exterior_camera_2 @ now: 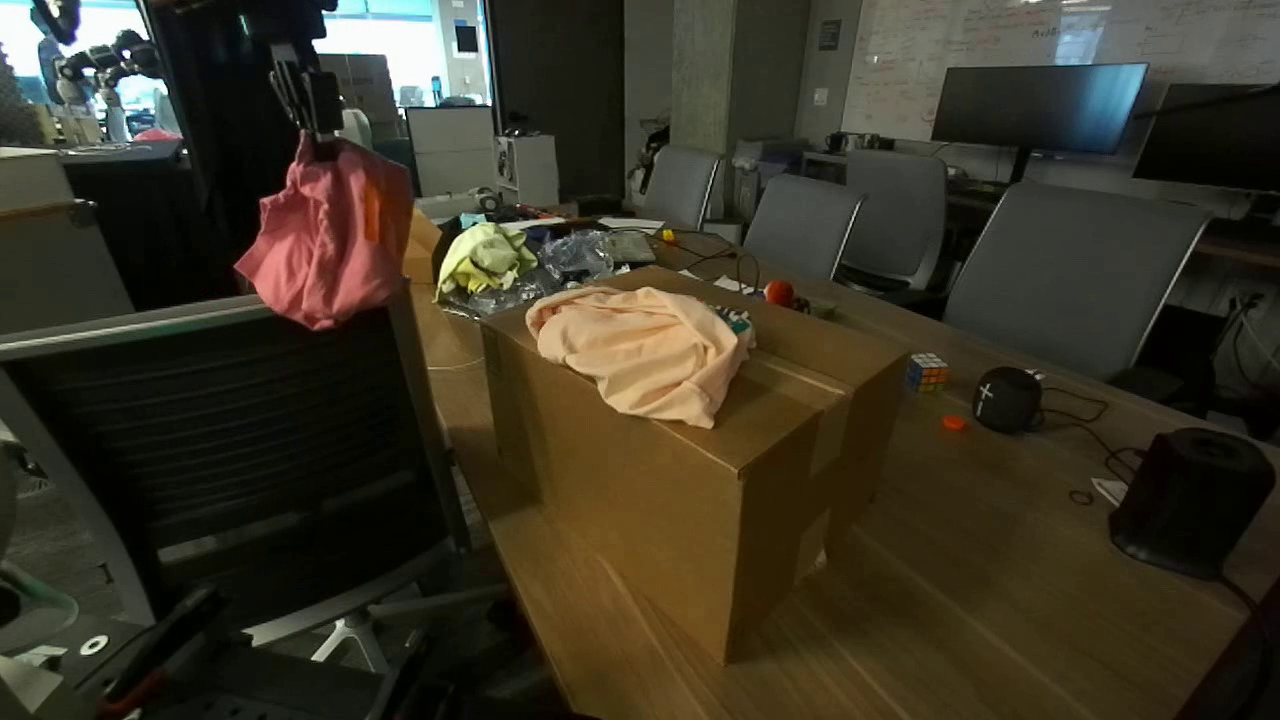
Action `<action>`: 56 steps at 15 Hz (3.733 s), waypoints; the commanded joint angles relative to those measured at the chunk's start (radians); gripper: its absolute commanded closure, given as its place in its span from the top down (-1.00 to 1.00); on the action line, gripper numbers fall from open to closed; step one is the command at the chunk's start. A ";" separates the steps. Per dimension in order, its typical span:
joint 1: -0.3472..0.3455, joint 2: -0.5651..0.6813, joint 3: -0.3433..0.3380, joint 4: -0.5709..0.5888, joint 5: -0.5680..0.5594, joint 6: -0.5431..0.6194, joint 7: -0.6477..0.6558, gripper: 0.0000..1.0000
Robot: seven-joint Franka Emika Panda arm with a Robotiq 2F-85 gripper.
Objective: Move the shirts to the top of the box one at a time
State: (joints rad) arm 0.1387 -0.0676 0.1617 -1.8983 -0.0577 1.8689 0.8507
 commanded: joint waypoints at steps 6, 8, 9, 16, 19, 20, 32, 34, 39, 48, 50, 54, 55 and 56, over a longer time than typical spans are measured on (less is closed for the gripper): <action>-0.081 0.008 -0.072 0.075 0.005 -0.062 0.137 -0.94; -0.108 -0.002 -0.102 0.070 0.022 -0.066 0.161 -0.94; -0.122 -0.006 -0.117 0.068 0.030 -0.065 0.175 -0.94; -0.201 -0.038 -0.198 0.037 0.070 -0.074 0.252 -0.94; -0.217 -0.046 -0.209 0.041 0.059 -0.113 0.274 -0.94; -0.221 -0.044 -0.212 0.047 0.056 -0.133 0.280 -0.94; -0.279 -0.073 -0.254 0.101 0.020 -0.127 0.454 -0.94; -0.289 -0.098 -0.252 0.094 -0.024 -0.069 0.503 -0.94; -0.297 -0.098 -0.243 0.088 -0.075 -0.019 0.655 0.04; -0.240 -0.141 -0.234 -0.076 0.110 -0.026 0.411 1.00; -0.215 -0.167 -0.210 -0.117 0.129 -0.040 0.345 1.00; -0.166 -0.221 -0.153 -0.185 0.141 -0.093 0.229 1.00; -0.155 -0.234 -0.140 -0.199 0.139 -0.109 0.197 1.00; -0.144 -0.250 -0.128 -0.215 0.137 -0.128 0.165 1.00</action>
State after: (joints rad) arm -0.0288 -0.2423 0.0096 -2.0542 0.0630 1.7806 1.1154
